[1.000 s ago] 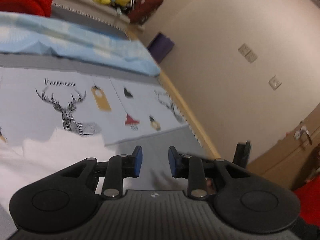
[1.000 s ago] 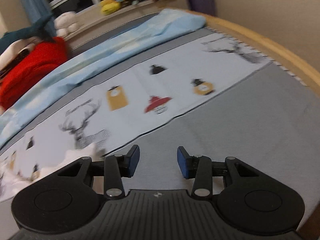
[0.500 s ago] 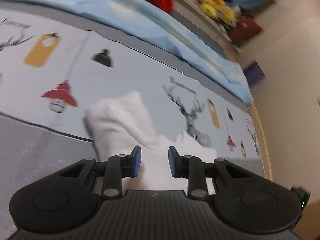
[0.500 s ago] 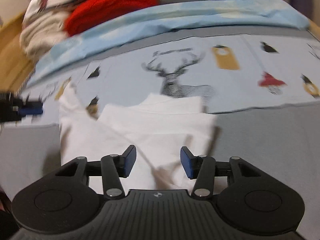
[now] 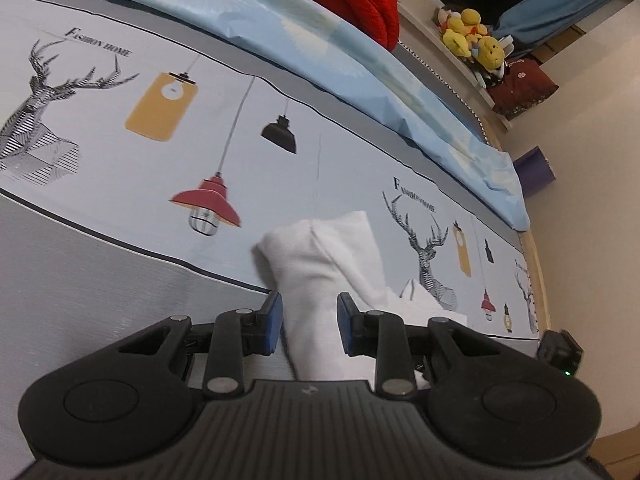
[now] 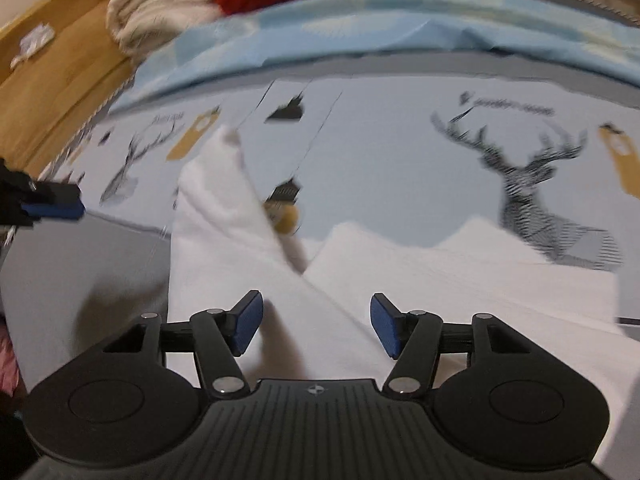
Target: Fold small clothes
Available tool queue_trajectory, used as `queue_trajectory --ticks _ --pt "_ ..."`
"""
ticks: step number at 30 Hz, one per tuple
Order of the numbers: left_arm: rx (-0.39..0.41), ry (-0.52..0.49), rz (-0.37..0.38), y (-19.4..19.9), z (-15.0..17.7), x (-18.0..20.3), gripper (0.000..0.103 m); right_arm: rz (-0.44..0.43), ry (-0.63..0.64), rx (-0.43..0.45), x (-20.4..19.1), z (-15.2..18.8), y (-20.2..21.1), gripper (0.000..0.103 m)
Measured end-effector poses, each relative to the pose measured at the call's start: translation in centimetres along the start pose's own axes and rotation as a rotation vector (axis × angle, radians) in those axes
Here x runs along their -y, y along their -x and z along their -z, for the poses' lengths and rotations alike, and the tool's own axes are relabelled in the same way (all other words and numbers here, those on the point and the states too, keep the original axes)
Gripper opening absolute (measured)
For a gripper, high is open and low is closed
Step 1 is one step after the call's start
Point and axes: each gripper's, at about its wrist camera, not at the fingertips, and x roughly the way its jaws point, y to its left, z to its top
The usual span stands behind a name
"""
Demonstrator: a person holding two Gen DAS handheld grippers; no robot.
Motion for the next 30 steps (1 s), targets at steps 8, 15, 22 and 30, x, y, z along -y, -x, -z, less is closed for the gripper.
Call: queue_trajectory --ticks 8,15,22,30 --pt "0.016 -0.013 0.002 0.6 -0.5 -0.1 0.032 -0.002 0.074 0.075 -1.3 0.8 6.3 0.004" --pt "0.014 -0.071 0.071 -0.5 0.2 4.3 0.032 -0.031 -0.174 0.185 3.2 7.5 20.0 0.003" --pt "-0.085 -0.210 0.102 -5.0 3.7 11.5 0.036 0.216 -0.352 -0.057 10.6 14.2 18.7 0.008" --pt "-0.156 -0.285 0.022 -9.4 7.0 13.8 0.045 0.032 -0.360 0.092 10.7 12.5 18.1 0.033"
